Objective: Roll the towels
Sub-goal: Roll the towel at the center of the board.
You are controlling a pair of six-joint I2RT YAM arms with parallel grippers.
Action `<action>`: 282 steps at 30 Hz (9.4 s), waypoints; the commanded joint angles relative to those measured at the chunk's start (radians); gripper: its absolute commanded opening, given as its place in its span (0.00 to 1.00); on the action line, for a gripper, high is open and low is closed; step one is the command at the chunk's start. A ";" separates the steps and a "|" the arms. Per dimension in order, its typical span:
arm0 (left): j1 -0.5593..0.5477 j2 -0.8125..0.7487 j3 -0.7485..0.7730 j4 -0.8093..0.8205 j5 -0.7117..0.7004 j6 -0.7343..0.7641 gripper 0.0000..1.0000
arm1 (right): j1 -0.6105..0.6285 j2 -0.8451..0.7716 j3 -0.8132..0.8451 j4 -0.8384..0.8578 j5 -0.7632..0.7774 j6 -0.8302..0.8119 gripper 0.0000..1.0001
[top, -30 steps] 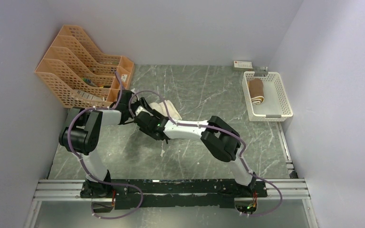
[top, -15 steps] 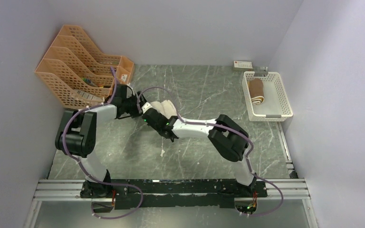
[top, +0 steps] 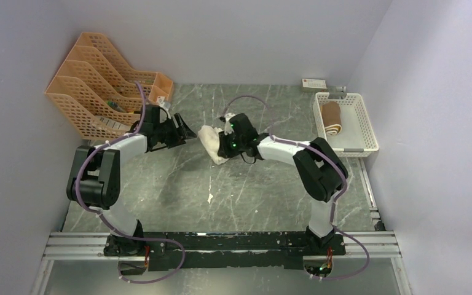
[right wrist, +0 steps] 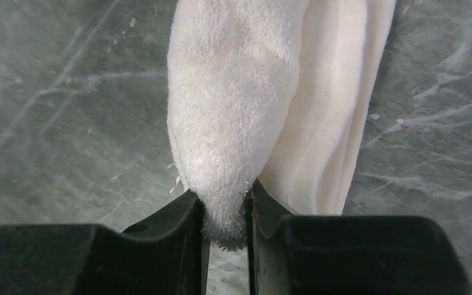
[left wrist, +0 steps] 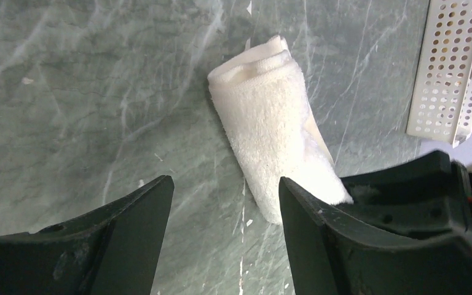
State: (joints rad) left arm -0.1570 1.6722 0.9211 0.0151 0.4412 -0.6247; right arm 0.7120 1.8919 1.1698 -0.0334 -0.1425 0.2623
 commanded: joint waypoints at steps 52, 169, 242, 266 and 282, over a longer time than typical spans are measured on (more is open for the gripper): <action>-0.131 0.245 0.084 0.123 0.033 -0.024 0.68 | 0.285 0.213 0.370 -0.364 0.788 -0.200 0.98; 0.070 -0.075 -0.489 0.316 0.070 -0.119 0.44 | -0.023 0.245 0.402 -0.223 -0.199 -0.045 0.00; -0.023 -0.149 -0.303 0.157 0.057 -0.103 0.36 | -0.004 0.403 0.691 -0.380 -0.136 -0.137 0.64; -0.049 -0.152 -0.250 0.101 0.049 -0.073 0.37 | 0.182 0.031 0.350 -0.387 0.017 -0.487 0.98; -0.049 -0.170 -0.255 0.088 0.043 -0.064 0.37 | 0.182 0.192 0.417 -0.373 -0.028 -0.427 0.78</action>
State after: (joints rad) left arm -0.2001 1.5291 0.6472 0.1059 0.4988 -0.7067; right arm 0.8913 2.0464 1.5467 -0.4110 -0.1509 -0.1905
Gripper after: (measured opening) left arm 0.366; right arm 0.787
